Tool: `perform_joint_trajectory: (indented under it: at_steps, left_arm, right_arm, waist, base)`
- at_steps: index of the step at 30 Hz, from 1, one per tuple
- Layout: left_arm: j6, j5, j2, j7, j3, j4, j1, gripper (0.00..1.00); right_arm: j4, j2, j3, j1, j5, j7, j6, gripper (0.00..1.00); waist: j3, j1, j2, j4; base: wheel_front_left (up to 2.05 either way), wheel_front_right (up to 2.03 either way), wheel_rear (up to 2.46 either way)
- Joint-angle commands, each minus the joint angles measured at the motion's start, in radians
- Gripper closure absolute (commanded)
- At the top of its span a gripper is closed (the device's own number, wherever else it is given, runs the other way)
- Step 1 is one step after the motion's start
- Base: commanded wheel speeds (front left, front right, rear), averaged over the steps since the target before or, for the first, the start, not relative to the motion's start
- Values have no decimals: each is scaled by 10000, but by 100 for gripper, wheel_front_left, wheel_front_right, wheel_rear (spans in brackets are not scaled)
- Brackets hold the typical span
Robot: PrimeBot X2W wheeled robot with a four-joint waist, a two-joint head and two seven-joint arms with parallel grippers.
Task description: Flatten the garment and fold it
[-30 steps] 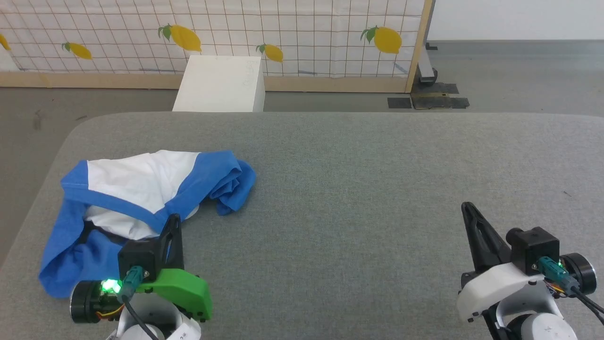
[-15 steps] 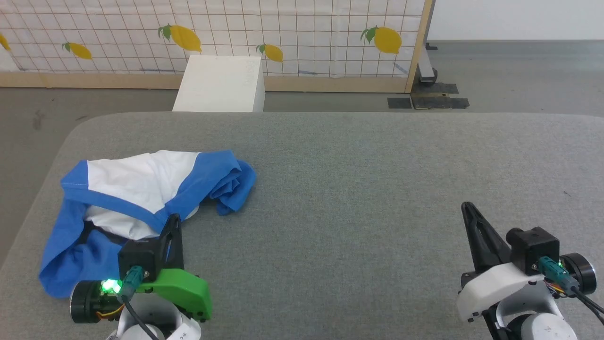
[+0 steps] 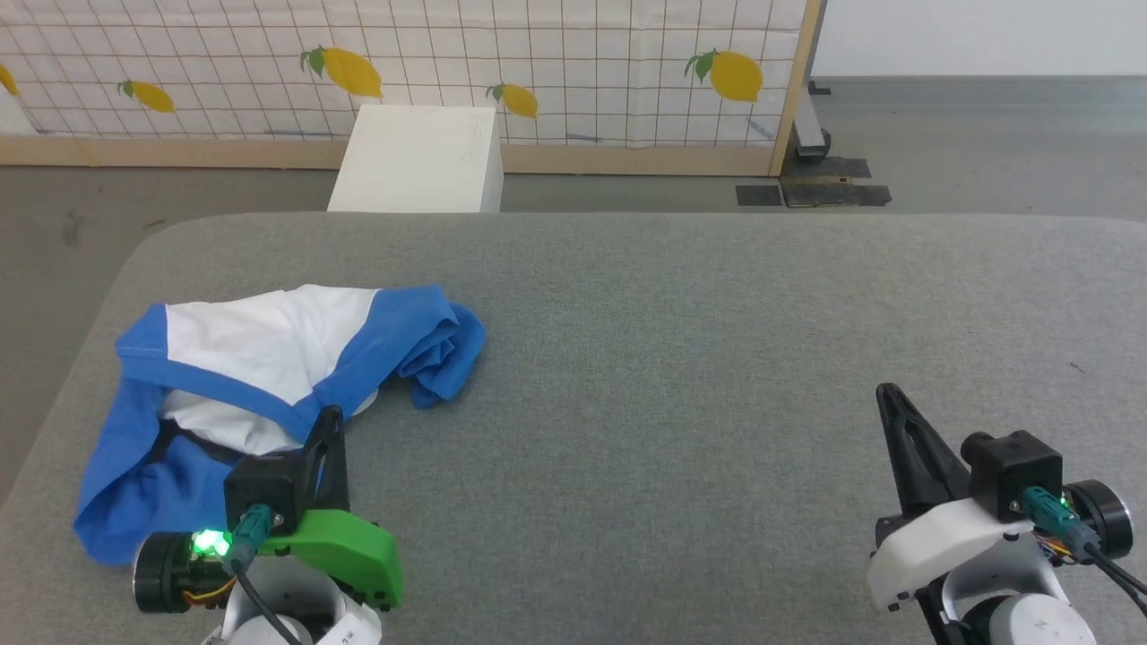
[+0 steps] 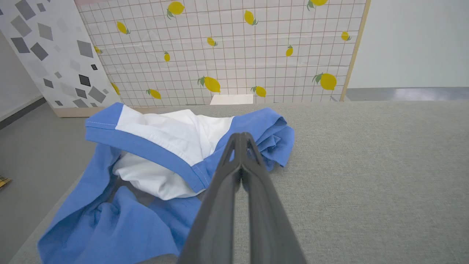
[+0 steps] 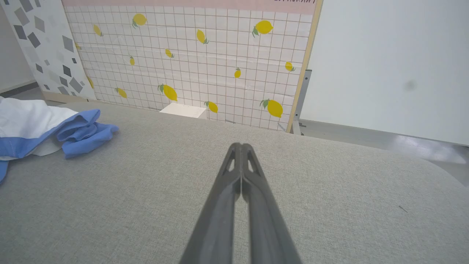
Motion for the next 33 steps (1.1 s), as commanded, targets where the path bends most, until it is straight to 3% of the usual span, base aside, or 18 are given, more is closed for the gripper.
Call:
perform_joint_trajectory:
  at_steps: [1, 4, 5, 33]
  left_arm:
    - [-11, 128, -32, 14, 30, -28, 107, 100]
    - [-11, 128, -32, 14, 30, -28, 107, 100]
    - [0, 0, 0, 0, 2, 0, 0, 0]
    - [205, -392, -6, -505, -344, 222, -4, 0]
  right_arm:
    - [-58, 11, 16, 89, -62, -1, -17, 100]
    - [-58, 11, 16, 89, -62, -1, -17, 100]
    - [0, 0, 2, 0, 0, 0, 0, 0]
    - [247, 1, -292, 122, 614, -508, -3, 0]
  waist:
    - [0, 1, 0, 0]
    - [0, 1, 0, 0]
    - [0, 1, 0, 0]
    - [6, 1, 0, -28]
  base:
    - [0, 0, 0]
    - [0, 0, 0]
    - [0, 0, 0]
    - [0, 0, 0]
